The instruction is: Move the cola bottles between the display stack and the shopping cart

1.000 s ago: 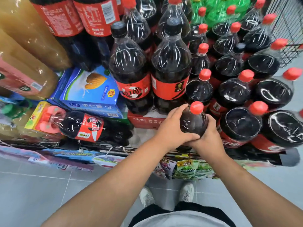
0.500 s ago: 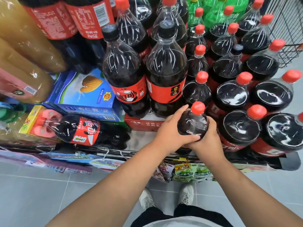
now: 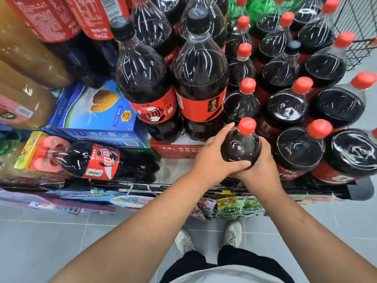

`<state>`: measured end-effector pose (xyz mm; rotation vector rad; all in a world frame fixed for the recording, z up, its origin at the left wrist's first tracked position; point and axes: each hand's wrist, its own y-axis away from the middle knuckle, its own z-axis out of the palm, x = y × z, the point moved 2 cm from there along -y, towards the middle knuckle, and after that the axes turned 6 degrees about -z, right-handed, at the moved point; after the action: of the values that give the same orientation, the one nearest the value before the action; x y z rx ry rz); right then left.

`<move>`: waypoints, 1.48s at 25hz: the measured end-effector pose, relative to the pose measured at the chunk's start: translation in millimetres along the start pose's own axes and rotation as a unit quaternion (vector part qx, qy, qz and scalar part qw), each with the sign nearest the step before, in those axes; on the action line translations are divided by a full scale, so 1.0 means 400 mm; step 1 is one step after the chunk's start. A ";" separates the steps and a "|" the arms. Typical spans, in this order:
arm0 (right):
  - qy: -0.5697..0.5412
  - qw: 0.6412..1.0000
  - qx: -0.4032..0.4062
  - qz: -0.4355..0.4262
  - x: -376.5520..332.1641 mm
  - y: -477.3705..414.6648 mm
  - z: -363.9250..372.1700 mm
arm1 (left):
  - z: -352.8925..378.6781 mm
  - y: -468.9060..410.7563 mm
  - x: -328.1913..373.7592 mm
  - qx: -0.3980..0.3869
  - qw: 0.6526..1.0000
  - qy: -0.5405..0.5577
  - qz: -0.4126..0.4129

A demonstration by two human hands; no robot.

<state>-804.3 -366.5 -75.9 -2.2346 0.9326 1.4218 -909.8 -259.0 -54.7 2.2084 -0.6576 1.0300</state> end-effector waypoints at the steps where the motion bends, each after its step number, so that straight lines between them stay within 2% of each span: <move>1: 0.000 1.000 -0.004 0.000 0.002 0.000 0.003 | 0.000 -0.001 -0.001 -0.004 1.000 -0.001 -0.003; 8: 0.001 1.000 -0.014 -0.011 -0.028 0.031 0.010 | -0.022 0.010 -0.006 -0.022 0.998 -0.061 0.006; 15: 0.075 0.996 -0.021 -0.039 -0.079 0.050 -0.027 | -0.088 0.038 0.028 -0.051 0.986 -0.152 0.056; 21: 0.079 0.993 0.001 -0.083 -0.157 0.081 -0.058 | -0.175 0.092 0.052 -0.014 0.970 -0.213 0.119; 25: 0.115 0.978 0.021 -0.174 -0.250 0.106 -0.064 | -0.279 0.142 0.047 0.052 0.956 -0.239 0.164; 30: 0.164 0.955 -0.051 -0.240 -0.326 0.122 0.015 | -0.409 0.212 -0.012 0.116 0.945 -0.265 0.152; 37: 0.192 0.926 -0.172 -0.275 -0.374 0.118 0.212 | -0.529 0.320 -0.169 0.161 0.949 -0.267 0.050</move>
<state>-936.5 -298.9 22.9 -2.7946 0.0985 0.9561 -1137.1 -187.6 40.1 2.8047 -0.8901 0.6058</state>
